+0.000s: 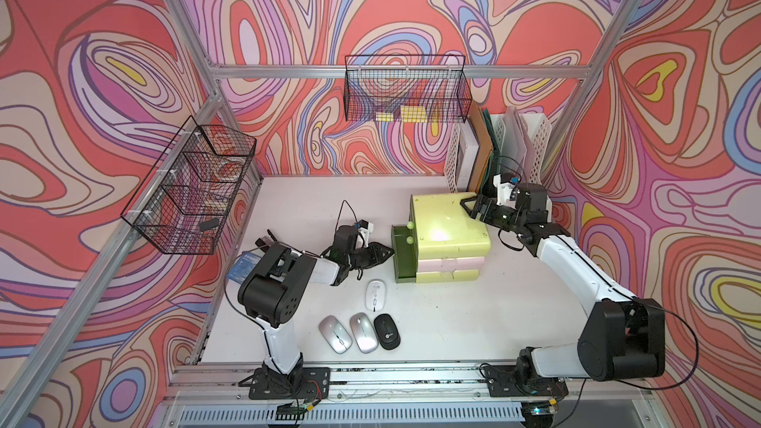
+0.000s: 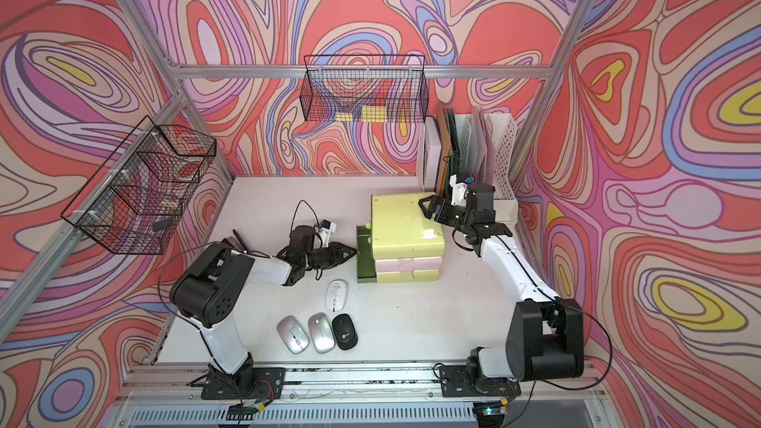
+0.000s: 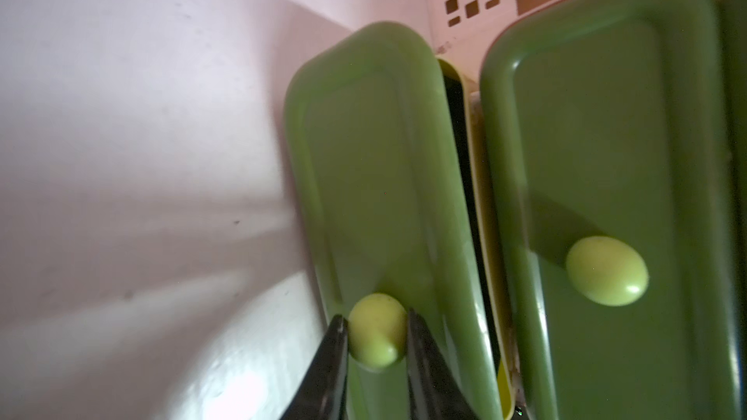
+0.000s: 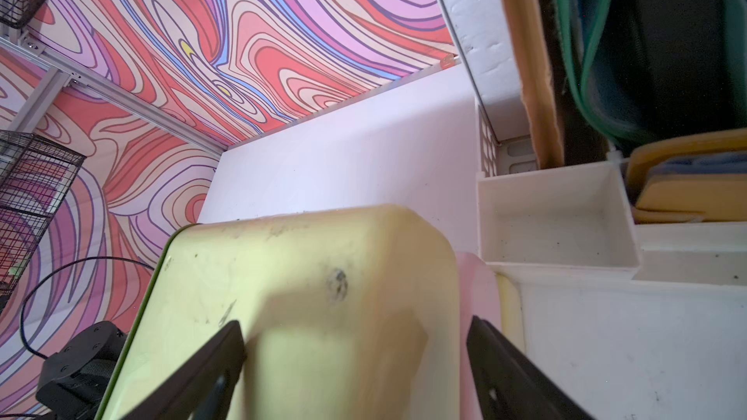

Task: Take the mice out of the drawer
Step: Open the drawer in the storage box.

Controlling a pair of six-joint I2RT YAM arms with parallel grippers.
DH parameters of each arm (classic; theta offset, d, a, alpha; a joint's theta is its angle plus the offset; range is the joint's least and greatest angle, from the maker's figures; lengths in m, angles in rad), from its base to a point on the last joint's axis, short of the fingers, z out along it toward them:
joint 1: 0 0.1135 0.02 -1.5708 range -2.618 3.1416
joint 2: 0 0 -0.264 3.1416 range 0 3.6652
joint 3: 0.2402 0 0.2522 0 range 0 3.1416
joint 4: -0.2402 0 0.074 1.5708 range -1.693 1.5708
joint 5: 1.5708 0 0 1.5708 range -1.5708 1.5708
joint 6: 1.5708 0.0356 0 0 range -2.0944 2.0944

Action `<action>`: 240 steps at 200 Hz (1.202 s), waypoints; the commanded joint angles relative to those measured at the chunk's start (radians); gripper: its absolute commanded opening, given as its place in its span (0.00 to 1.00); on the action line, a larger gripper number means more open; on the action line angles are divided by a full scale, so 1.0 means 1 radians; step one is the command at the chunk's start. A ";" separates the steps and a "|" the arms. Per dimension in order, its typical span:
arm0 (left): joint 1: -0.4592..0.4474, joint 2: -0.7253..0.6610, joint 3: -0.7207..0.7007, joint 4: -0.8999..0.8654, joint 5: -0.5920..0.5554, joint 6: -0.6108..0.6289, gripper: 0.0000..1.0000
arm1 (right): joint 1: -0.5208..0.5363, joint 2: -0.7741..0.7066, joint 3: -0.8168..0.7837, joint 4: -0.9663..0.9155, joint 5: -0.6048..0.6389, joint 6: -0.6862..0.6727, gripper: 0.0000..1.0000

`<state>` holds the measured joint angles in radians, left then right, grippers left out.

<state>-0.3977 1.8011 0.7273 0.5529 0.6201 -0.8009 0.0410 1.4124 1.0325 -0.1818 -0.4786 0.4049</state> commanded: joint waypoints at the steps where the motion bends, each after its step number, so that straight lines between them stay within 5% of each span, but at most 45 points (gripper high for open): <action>1: 0.007 -0.052 0.005 -0.315 -0.108 0.121 0.22 | 0.025 0.072 -0.065 -0.211 0.051 -0.040 0.90; 11: 0.007 -0.067 0.008 -0.343 -0.126 0.128 0.28 | 0.024 0.073 -0.065 -0.210 0.049 -0.040 0.90; 25: 0.008 -0.081 0.013 -0.364 -0.135 0.132 0.55 | 0.025 0.071 -0.064 -0.209 0.049 -0.040 0.90; 42: 0.007 -0.109 0.022 -0.385 -0.148 0.131 0.71 | 0.025 0.070 -0.064 -0.210 0.049 -0.042 0.90; 89: -0.021 -0.260 0.128 -0.604 -0.241 0.216 0.78 | 0.025 0.067 -0.066 -0.210 0.052 -0.042 0.90; 120: -0.072 -0.246 0.255 -0.752 -0.273 0.276 0.78 | 0.024 0.063 -0.065 -0.212 0.052 -0.042 0.90; 169: -0.156 -0.098 0.486 -1.027 -0.420 0.325 0.60 | 0.024 0.048 -0.062 -0.224 0.062 -0.048 0.90; 240: -0.201 0.037 0.678 -1.235 -0.586 0.337 0.13 | 0.024 0.037 -0.061 -0.228 0.066 -0.049 0.90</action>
<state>-0.5838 1.8053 1.3567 -0.5758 0.1055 -0.4885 0.0471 1.4101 1.0325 -0.1795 -0.4789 0.4004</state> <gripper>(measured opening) 0.237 0.899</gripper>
